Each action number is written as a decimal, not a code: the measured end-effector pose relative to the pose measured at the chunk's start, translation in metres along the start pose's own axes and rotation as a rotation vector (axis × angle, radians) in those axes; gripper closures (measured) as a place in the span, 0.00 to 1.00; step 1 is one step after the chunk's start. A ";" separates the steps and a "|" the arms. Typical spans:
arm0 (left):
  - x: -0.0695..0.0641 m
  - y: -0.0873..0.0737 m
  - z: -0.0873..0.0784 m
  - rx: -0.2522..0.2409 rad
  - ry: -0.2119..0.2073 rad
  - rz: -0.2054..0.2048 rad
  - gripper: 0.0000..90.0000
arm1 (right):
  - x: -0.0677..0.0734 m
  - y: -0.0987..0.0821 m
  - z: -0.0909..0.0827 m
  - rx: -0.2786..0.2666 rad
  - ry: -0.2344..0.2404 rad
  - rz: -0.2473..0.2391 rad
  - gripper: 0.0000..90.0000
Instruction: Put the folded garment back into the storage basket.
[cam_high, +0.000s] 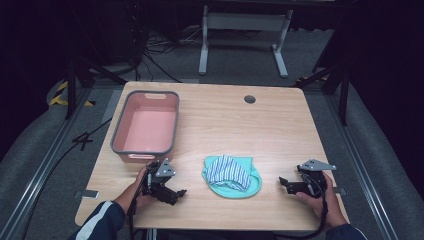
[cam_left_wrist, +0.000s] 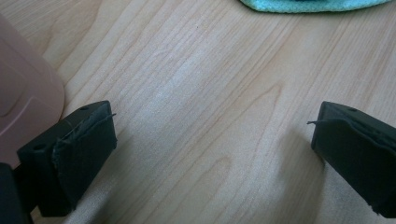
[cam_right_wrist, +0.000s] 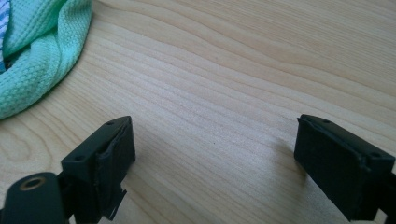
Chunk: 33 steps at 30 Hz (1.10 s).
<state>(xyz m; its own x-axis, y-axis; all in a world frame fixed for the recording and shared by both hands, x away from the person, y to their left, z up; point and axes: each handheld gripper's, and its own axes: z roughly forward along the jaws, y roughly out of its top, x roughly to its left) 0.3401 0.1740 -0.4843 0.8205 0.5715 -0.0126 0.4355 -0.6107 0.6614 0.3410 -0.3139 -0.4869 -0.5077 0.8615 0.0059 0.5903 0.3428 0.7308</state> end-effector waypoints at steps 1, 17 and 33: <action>0.000 0.000 0.000 0.001 0.000 0.005 0.00 | 0.000 0.000 0.000 0.000 0.001 0.000 0.15; 0.003 0.005 -0.004 0.003 -0.020 0.041 0.17 | 0.004 0.006 -0.002 0.033 0.005 -0.007 0.28; -0.007 0.054 0.008 -0.045 0.030 0.047 0.36 | 0.046 0.047 -0.005 -0.022 0.137 -0.112 0.45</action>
<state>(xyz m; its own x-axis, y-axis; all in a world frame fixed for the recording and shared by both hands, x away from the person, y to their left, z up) 0.3607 0.1326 -0.4542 0.8279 0.5593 0.0409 0.3793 -0.6123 0.6937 0.3425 -0.2604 -0.4493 -0.6515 0.7585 0.0155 0.5120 0.4245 0.7468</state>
